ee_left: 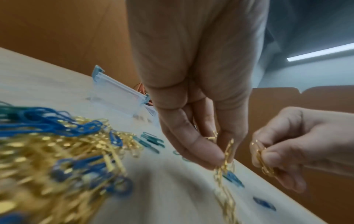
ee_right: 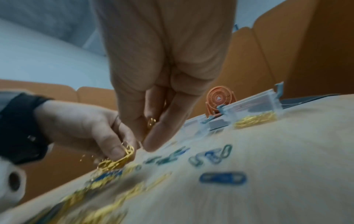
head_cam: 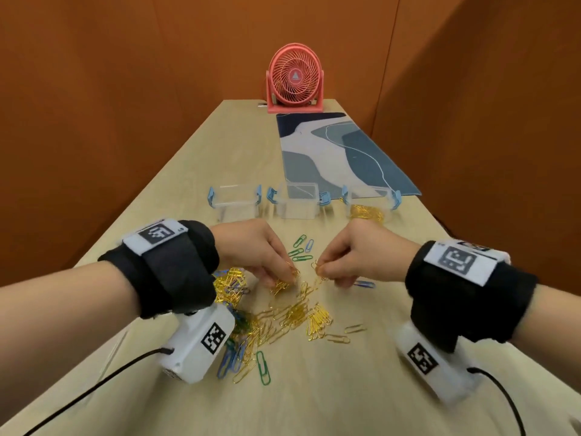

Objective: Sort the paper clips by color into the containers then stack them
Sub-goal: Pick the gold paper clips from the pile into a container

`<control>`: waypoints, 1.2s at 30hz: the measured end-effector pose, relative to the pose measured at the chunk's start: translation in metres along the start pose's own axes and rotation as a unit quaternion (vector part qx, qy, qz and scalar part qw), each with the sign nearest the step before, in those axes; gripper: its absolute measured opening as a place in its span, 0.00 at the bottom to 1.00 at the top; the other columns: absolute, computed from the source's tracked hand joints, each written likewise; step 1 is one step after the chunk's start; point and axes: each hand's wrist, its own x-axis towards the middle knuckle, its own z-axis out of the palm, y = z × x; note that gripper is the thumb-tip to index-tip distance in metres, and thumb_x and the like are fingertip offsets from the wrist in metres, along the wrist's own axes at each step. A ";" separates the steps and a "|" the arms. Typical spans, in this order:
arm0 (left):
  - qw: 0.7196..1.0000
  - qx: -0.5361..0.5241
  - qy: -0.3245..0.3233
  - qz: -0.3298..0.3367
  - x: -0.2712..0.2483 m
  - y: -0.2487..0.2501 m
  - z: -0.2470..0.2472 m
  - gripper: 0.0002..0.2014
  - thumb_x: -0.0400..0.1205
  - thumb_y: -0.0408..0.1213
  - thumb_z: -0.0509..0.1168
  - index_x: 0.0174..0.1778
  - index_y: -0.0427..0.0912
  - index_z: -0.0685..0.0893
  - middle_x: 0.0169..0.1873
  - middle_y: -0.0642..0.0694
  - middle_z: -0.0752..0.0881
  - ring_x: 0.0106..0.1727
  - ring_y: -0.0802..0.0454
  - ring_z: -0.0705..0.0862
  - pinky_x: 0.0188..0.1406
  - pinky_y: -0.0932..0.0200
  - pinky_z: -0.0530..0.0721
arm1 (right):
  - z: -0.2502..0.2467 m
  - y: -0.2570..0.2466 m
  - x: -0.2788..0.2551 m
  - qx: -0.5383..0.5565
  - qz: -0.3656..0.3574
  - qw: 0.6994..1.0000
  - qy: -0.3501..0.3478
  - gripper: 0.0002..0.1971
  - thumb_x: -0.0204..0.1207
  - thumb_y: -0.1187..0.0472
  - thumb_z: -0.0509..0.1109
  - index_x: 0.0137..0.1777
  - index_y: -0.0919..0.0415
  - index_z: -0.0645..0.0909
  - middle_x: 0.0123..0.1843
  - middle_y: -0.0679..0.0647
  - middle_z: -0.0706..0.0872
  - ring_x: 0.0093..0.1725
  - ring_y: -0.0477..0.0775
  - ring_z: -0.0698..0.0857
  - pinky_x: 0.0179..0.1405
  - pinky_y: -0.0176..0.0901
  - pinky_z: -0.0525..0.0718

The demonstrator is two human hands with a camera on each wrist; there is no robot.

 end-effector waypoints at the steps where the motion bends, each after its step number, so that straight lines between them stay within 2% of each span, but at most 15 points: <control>1: 0.999 -0.031 -0.003 -0.006 0.004 0.004 -0.003 0.08 0.71 0.29 0.75 0.46 0.34 0.90 0.36 0.44 0.90 0.28 0.58 0.85 0.29 0.73 0.83 | -0.008 0.003 0.001 0.014 0.015 1.000 0.006 0.06 0.72 0.62 0.75 0.46 0.62 0.89 0.37 0.57 0.91 0.26 0.41 0.86 0.33 0.30 0.87; 3: 0.996 -0.088 -0.008 -0.012 0.014 0.016 -0.009 0.08 0.72 0.27 0.73 0.46 0.31 0.89 0.40 0.40 0.90 0.32 0.56 0.86 0.32 0.71 0.86 | -0.028 0.010 0.003 0.025 0.040 0.999 0.027 0.04 0.72 0.61 0.74 0.45 0.60 0.88 0.35 0.54 0.90 0.24 0.40 0.86 0.30 0.28 0.85; 5: 0.991 -0.130 -0.001 -0.006 0.027 0.033 -0.014 0.07 0.73 0.26 0.72 0.47 0.30 0.88 0.38 0.42 0.89 0.31 0.57 0.87 0.33 0.70 0.87 | -0.049 0.018 0.006 0.029 0.056 0.996 0.064 0.05 0.72 0.62 0.75 0.44 0.62 0.89 0.35 0.55 0.90 0.25 0.40 0.86 0.29 0.27 0.85; 8: 0.986 -0.167 0.019 0.011 0.051 0.063 -0.020 0.10 0.74 0.25 0.71 0.51 0.27 0.86 0.38 0.42 0.88 0.30 0.57 0.86 0.33 0.70 0.88 | -0.079 0.033 0.016 0.020 0.071 0.989 0.127 0.07 0.72 0.61 0.75 0.45 0.64 0.90 0.37 0.58 0.91 0.30 0.46 0.88 0.37 0.33 0.88; 10: 0.985 -0.169 0.032 0.025 0.069 0.083 -0.022 0.10 0.74 0.24 0.71 0.50 0.29 0.85 0.41 0.41 0.87 0.33 0.55 0.85 0.32 0.70 0.88 | -0.094 0.040 0.025 0.016 0.079 0.985 0.152 0.06 0.72 0.60 0.75 0.44 0.62 0.90 0.36 0.57 0.91 0.32 0.47 0.88 0.38 0.34 0.88; 12: 0.985 -0.160 0.051 0.040 0.089 0.101 -0.020 0.10 0.74 0.25 0.71 0.51 0.30 0.85 0.44 0.40 0.86 0.35 0.54 0.85 0.35 0.69 0.88 | -0.105 0.045 0.036 0.012 0.088 0.982 0.168 0.05 0.72 0.61 0.75 0.44 0.62 0.89 0.34 0.56 0.90 0.31 0.47 0.88 0.36 0.33 0.88; 15: 0.984 -0.142 0.088 0.065 0.116 0.120 -0.016 0.13 0.74 0.26 0.72 0.53 0.31 0.85 0.45 0.39 0.88 0.35 0.53 0.86 0.46 0.62 0.89 | -0.112 0.052 0.055 0.001 0.101 0.976 0.191 0.05 0.71 0.61 0.75 0.42 0.63 0.89 0.33 0.56 0.89 0.30 0.47 0.87 0.34 0.33 0.87; 18: 0.984 -0.100 0.115 0.094 0.135 0.126 -0.008 0.11 0.73 0.28 0.74 0.51 0.32 0.87 0.42 0.40 0.88 0.36 0.53 0.86 0.50 0.59 0.88 | -0.112 0.059 0.070 -0.028 0.096 0.976 0.193 0.06 0.70 0.62 0.75 0.44 0.64 0.90 0.37 0.59 0.91 0.32 0.50 0.87 0.41 0.41 0.90; 22: 0.985 -0.010 0.137 0.108 0.144 0.124 0.000 0.09 0.77 0.32 0.71 0.52 0.37 0.89 0.47 0.41 0.89 0.48 0.49 0.88 0.56 0.55 0.87 | -0.109 0.062 0.075 -0.056 0.092 0.978 0.176 0.09 0.71 0.57 0.75 0.49 0.61 0.88 0.40 0.57 0.90 0.35 0.47 0.86 0.33 0.34 0.84; 25: 0.982 0.031 0.141 0.118 0.137 0.122 -0.004 0.10 0.79 0.33 0.68 0.54 0.41 0.88 0.51 0.42 0.89 0.54 0.48 0.87 0.59 0.54 0.86 | -0.110 0.061 0.070 -0.054 0.086 0.981 0.168 0.11 0.72 0.58 0.75 0.53 0.61 0.86 0.42 0.57 0.89 0.35 0.46 0.85 0.31 0.34 0.83; 28: 0.980 0.043 0.137 0.139 0.115 0.117 -0.011 0.10 0.80 0.34 0.67 0.56 0.42 0.88 0.52 0.43 0.89 0.49 0.53 0.86 0.54 0.61 0.86 | -0.111 0.055 0.059 -0.067 0.078 0.983 0.152 0.13 0.74 0.59 0.73 0.57 0.61 0.85 0.46 0.56 0.88 0.37 0.46 0.85 0.30 0.32 0.81; 32: 0.981 0.061 0.103 0.154 0.060 0.095 -0.019 0.07 0.76 0.34 0.71 0.49 0.43 0.90 0.41 0.45 0.91 0.36 0.59 0.87 0.39 0.70 0.86 | -0.102 0.037 0.030 -0.069 0.029 0.986 0.150 0.10 0.72 0.60 0.75 0.53 0.58 0.88 0.39 0.53 0.89 0.35 0.44 0.86 0.32 0.33 0.84; 34: 0.978 0.138 0.067 0.139 0.029 0.073 -0.021 0.06 0.73 0.34 0.74 0.44 0.46 0.91 0.34 0.51 0.90 0.29 0.62 0.85 0.31 0.74 0.82 | -0.084 0.023 0.011 -0.073 -0.008 0.992 0.099 0.07 0.69 0.58 0.77 0.47 0.53 0.89 0.35 0.50 0.89 0.28 0.38 0.85 0.29 0.29 0.84; 36: 0.965 0.239 0.018 0.105 0.002 0.047 -0.020 0.05 0.70 0.37 0.77 0.40 0.51 0.90 0.29 0.56 0.90 0.29 0.61 0.85 0.31 0.72 0.82 | -0.060 0.010 -0.007 -0.107 -0.027 0.994 -0.006 0.09 0.66 0.56 0.79 0.46 0.48 0.88 0.37 0.47 0.90 0.26 0.36 0.83 0.28 0.27 0.82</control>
